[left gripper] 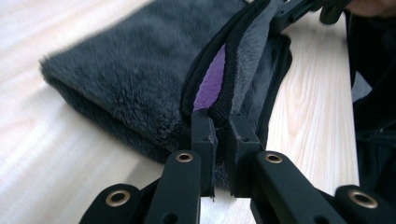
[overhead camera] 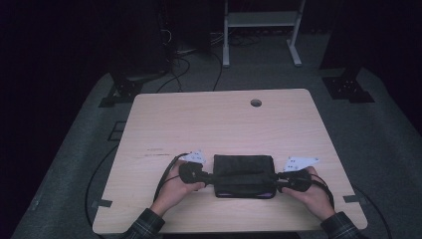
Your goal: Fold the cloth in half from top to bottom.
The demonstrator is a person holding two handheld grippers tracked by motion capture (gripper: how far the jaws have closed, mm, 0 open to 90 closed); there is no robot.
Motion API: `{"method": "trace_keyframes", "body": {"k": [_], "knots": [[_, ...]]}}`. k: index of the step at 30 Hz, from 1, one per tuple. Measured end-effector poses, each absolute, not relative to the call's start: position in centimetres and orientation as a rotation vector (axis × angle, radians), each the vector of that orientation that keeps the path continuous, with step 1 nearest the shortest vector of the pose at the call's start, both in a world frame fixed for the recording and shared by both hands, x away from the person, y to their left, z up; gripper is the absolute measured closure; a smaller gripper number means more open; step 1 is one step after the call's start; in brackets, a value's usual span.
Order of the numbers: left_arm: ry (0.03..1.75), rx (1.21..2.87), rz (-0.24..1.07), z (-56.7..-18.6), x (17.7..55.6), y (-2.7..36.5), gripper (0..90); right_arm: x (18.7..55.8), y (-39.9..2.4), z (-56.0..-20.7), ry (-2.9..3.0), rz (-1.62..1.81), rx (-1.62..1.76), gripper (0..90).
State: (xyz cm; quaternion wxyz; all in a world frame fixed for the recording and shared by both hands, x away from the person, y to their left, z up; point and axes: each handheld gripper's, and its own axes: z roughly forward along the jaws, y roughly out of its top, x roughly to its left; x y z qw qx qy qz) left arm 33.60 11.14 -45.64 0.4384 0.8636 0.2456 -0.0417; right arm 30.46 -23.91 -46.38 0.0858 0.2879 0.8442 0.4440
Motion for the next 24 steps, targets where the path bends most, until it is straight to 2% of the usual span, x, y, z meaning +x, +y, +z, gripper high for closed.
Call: {"method": "trace_keyframes", "body": {"k": [3,7,11,15,24], "knots": [[0.600,2.164,-0.112,-45.9,33.3,11.1,80.6,30.0,-24.1,-46.5,2.527,1.322,0.855,70.1],[0.589,2.158,-0.094,-45.5,32.8,11.4,70.9,29.5,-24.4,-46.3,2.521,1.337,0.850,64.4],[0.568,2.132,-0.084,-44.6,32.4,11.9,66.1,29.0,-25.0,-45.6,2.486,1.380,0.851,64.5],[0.555,2.110,-0.066,-43.8,32.1,12.2,65.9,28.7,-25.8,-44.5,2.426,1.458,0.853,67.4],[0.567,2.066,-0.023,-43.0,33.4,11.4,73.1,29.6,-25.0,-44.4,2.423,1.429,0.851,73.5]]}}
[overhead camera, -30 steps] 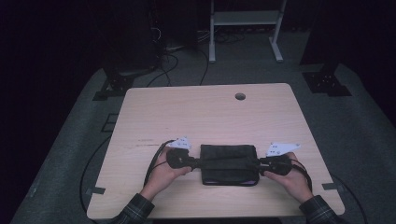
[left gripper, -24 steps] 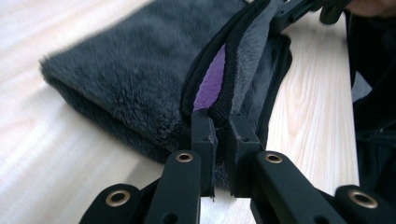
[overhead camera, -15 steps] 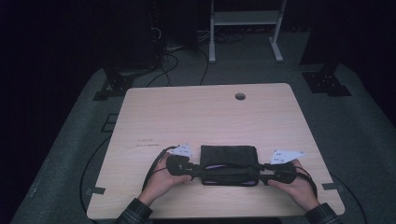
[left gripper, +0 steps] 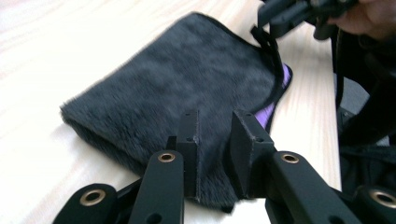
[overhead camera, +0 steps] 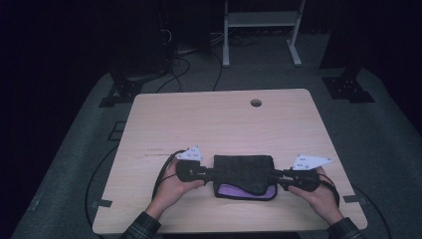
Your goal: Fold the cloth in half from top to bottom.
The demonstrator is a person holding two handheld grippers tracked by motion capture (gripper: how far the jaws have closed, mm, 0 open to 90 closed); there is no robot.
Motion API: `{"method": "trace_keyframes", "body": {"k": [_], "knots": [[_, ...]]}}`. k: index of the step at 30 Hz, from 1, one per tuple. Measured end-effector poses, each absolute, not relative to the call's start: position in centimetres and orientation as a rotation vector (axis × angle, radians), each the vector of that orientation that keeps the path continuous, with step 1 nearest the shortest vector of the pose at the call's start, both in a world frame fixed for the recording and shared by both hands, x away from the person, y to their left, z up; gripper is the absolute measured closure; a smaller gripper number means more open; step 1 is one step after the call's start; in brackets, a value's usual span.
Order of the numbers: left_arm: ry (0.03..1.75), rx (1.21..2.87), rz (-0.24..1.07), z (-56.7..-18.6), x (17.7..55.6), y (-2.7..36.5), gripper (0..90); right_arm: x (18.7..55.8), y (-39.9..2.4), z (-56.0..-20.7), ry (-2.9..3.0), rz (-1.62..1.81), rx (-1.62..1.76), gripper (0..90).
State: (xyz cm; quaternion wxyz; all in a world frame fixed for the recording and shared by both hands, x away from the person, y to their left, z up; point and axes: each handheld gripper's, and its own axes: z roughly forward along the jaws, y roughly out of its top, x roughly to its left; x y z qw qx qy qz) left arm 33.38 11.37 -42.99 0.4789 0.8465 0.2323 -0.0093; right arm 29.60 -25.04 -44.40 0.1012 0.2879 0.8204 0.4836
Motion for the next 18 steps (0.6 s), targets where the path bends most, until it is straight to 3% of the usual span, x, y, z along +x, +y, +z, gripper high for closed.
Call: {"method": "trace_keyframes", "body": {"k": [10,18], "knots": [[0.541,2.140,-0.073,-44.7,32.9,9.1,73.4,29.9,-22.7,-44.4,2.447,1.364,0.770,73.9],[0.535,2.210,-0.064,-45.9,31.2,9.8,71.4,28.5,-23.7,-46.0,2.542,1.230,0.775,74.1]]}}
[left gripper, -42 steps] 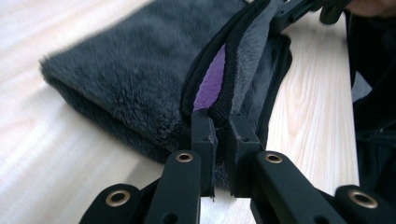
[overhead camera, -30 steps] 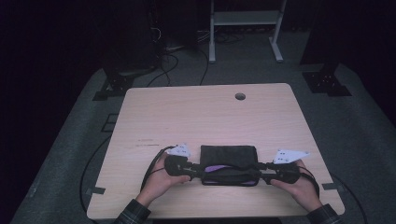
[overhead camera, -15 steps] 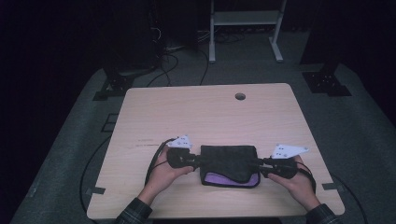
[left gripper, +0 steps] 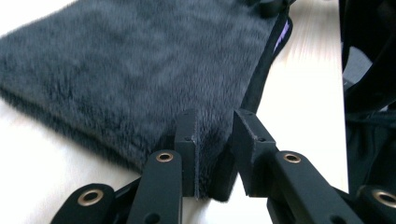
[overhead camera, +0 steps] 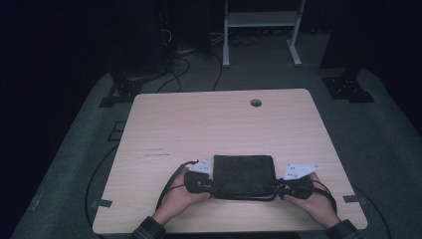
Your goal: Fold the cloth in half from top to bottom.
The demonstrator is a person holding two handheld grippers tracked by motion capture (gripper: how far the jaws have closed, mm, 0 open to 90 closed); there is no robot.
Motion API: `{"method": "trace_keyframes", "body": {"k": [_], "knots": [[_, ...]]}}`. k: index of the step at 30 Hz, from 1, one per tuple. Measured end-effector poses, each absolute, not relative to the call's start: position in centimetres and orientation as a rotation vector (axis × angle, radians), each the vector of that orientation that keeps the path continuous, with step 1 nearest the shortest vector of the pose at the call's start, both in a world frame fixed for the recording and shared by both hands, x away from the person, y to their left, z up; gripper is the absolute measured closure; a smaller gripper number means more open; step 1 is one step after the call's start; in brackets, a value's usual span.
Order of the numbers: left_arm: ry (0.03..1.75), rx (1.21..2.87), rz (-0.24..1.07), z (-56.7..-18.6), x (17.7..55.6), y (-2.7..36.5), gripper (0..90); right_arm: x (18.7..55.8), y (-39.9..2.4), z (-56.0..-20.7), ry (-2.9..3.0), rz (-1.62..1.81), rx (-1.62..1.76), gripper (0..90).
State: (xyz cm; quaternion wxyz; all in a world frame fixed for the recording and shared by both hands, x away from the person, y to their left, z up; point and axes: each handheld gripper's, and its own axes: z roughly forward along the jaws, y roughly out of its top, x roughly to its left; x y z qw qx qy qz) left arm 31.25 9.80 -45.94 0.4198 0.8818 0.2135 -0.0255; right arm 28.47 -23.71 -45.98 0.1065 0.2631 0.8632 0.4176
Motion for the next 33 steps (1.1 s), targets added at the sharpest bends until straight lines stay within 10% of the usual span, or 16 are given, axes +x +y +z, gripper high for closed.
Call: {"method": "trace_keyframes", "body": {"k": [7,22,33], "knots": [[0.538,2.234,-0.059,-46.6,30.9,9.8,70.0,28.0,-24.0,-46.9,2.613,1.154,0.731,72.5],[0.642,2.160,0.180,-44.8,31.4,14.1,32.0,29.8,-27.5,-46.0,2.377,1.229,0.962,34.6],[0.826,2.127,0.380,-45.1,31.7,19.9,18.8,31.2,-31.2,-46.4,2.242,1.165,1.115,28.5]]}}
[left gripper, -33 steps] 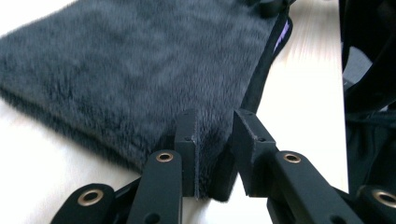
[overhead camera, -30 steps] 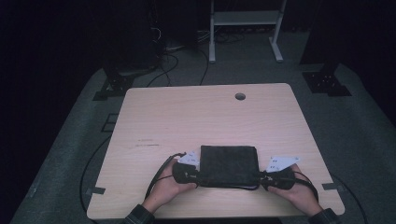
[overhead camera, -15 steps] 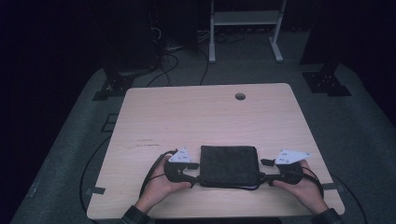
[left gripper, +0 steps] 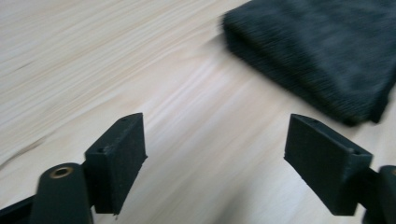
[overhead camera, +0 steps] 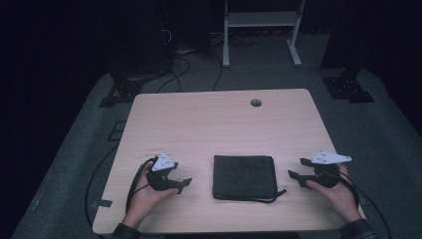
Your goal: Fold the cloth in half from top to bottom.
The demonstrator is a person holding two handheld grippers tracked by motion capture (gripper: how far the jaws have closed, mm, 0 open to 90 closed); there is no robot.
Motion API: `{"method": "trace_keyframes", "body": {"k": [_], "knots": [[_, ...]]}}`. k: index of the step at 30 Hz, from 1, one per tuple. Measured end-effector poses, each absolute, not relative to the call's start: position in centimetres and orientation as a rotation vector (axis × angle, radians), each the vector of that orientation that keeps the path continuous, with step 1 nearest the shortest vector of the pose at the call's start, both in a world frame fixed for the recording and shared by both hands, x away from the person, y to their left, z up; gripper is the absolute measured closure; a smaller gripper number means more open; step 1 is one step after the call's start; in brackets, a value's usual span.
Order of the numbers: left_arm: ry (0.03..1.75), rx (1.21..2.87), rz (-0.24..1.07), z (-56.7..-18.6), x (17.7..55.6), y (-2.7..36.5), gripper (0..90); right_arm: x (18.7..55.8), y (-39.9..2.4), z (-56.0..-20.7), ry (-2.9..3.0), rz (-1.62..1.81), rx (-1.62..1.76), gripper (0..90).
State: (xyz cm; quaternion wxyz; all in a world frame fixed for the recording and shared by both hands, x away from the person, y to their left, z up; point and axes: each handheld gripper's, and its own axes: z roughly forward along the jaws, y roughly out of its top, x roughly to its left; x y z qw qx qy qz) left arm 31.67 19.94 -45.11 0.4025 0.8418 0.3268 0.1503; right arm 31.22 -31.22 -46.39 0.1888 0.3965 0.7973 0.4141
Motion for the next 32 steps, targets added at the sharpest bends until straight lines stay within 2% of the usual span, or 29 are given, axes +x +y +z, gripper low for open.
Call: {"method": "trace_keyframes", "body": {"k": [7,14,21,32], "knots": [[0.930,2.145,0.431,-46.2,31.7,23.4,16.8,31.8,-32.8,-47.4,2.231,1.082,1.194,25.7],[0.983,2.193,0.444,-47.8,32.0,25.1,12.7,32.2,-33.6,-48.2,2.227,1.027,1.246,22.7],[0.967,2.172,0.436,-48.3,32.3,25.8,2.4,32.4,-33.6,-48.7,2.246,0.997,1.250,15.1],[0.970,2.170,0.433,-48.3,32.3,25.8,2.0,32.5,-33.6,-48.7,2.254,0.997,1.247,13.0]]}}
